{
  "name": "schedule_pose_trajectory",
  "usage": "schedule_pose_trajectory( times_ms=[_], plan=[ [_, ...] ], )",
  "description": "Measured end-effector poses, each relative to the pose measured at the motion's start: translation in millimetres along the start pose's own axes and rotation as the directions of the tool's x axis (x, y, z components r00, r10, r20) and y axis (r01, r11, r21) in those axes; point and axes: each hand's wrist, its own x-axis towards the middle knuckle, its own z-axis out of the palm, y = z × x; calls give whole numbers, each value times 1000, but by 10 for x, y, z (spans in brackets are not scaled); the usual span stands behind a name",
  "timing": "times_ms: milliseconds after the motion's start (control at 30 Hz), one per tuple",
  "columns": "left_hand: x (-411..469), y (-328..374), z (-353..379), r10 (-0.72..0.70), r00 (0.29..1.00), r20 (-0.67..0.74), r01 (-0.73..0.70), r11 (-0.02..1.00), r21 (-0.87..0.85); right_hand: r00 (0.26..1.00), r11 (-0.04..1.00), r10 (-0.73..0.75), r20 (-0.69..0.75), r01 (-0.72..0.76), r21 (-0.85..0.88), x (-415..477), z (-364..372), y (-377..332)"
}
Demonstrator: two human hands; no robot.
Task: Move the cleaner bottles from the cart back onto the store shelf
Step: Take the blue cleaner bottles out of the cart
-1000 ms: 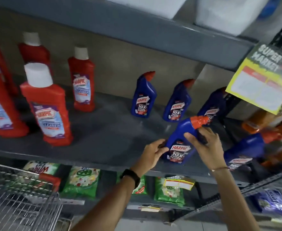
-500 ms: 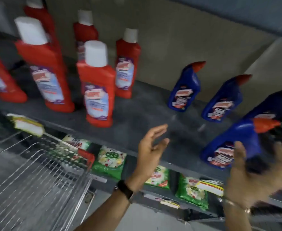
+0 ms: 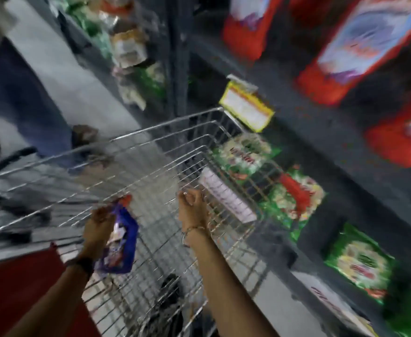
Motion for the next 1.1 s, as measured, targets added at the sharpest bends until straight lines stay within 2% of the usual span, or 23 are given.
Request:
schedule_pose_trajectory(
  times_ms=[100, 167, 267, 367, 467, 533, 633, 733, 833, 900, 967, 1100],
  plan=[
    [234, -473, -215, -166, 985, -46, 167, 985, 34, 974, 967, 182, 135, -152, -206, 274, 584, 553],
    [177, -328, -147, -202, 979, -29, 204, 974, 101, 950, 938, 244, 196, -180, -298, 366, 886, 853],
    [243, -485, -119, -261, 965, 12, 256, 953, 163, 918, 911, 297, 265, -189, -366, 393, 1282, 1168],
    [307, -601, -122, -227, 973, 32, 217, 959, 182, 905, 925, 300, 301, -199, -325, 351, 1548, 1321],
    [234, -524, -69, -217, 973, 77, 200, 963, 180, 912, 941, 321, 254, -275, -197, 400, 1494, 1309],
    [162, -465, -27, -222, 957, 187, 198, 970, 142, 896, 929, 360, 261, -320, -185, 459, 1355, 1336],
    [3, -264, 92, -200, 924, 325, 173, 979, 109, 902, 921, 362, 234, -308, -239, 485, 1096, 1356],
    [-87, -8, 252, -185, 872, 453, 175, 982, 65, 933, 926, 322, 163, -275, -257, 443, 671, 1080],
    [-240, 392, 460, -38, 813, 581, 17, 999, 41, 970, 967, 222, 103, -205, -153, 346, 204, 595],
    [-360, 703, 614, 91, 813, 575, -96, 995, -22, 990, 992, 119, 82, -115, -56, 260, -76, 285],
    [-450, 1023, 758, 225, 820, 527, -190, 974, -121, 997, 999, -52, 55, 51, 18, 123, -347, -7],
    [-679, 1539, 950, 459, 748, 480, -346, 886, -308, 935, 932, -354, -34, 355, 70, -174, -688, -460]
  ],
)
